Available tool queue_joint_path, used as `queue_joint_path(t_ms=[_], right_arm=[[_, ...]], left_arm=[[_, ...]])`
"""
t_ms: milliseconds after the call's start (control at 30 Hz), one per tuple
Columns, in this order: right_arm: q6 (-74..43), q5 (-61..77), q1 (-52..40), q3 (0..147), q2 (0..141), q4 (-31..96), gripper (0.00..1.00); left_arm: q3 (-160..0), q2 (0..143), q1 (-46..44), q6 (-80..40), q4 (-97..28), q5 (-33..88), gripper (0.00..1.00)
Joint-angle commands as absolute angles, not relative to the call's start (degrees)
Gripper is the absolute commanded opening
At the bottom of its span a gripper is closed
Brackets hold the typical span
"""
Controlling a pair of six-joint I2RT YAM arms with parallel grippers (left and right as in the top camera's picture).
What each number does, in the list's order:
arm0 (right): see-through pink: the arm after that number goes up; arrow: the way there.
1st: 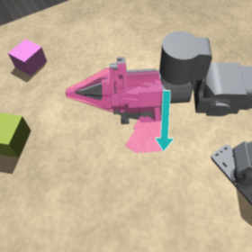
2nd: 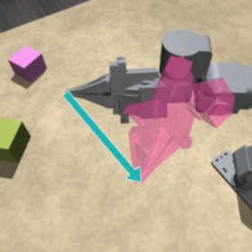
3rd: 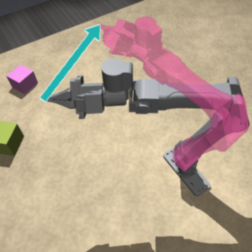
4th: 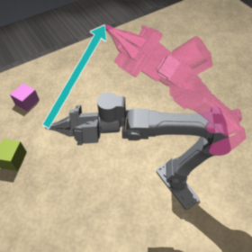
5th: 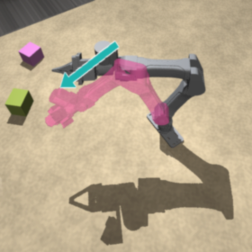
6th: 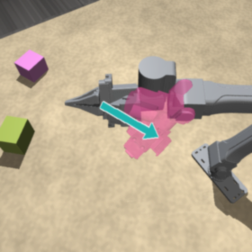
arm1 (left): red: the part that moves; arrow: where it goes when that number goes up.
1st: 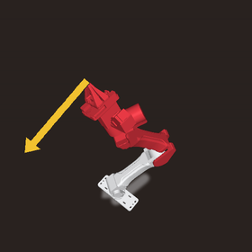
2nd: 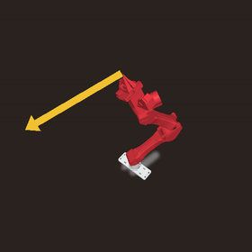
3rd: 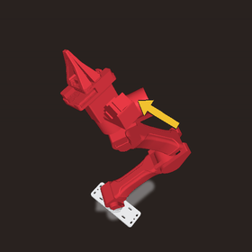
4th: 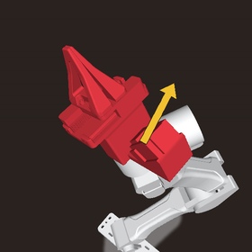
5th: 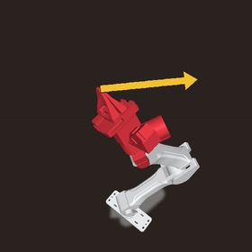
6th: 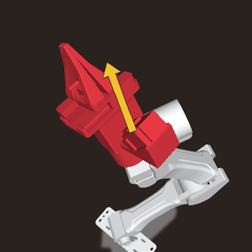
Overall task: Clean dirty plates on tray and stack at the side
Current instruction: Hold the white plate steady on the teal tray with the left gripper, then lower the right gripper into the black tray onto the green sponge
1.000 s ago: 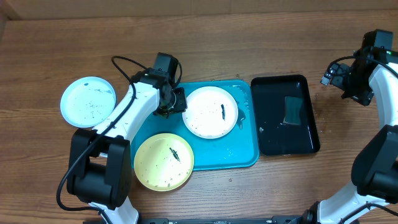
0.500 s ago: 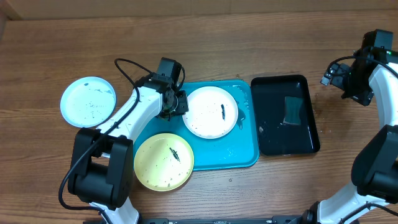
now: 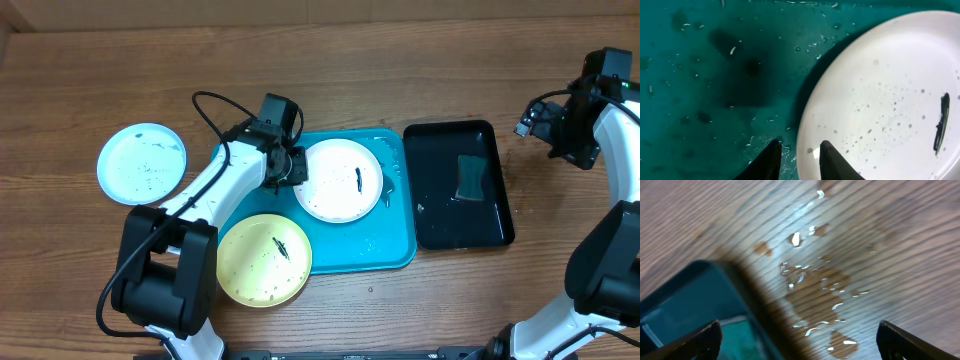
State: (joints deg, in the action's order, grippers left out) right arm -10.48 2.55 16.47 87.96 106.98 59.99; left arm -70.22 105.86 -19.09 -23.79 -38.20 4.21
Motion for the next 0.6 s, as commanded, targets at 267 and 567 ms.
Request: queue_joint_path(t_ms=[267,567], right_arm=[[-10.0,19.27,15.79,89.21,105.67,67.05,1.0],[-8.99,10.0,8.38,87.77,105.67,68.69,0.85]], left_arm=[[-67.35,105.75,-20.32,-22.48,-37.17,4.03,0.28],[-66.72,105.86,-20.34,-22.48,-36.12,3.99,0.24]])
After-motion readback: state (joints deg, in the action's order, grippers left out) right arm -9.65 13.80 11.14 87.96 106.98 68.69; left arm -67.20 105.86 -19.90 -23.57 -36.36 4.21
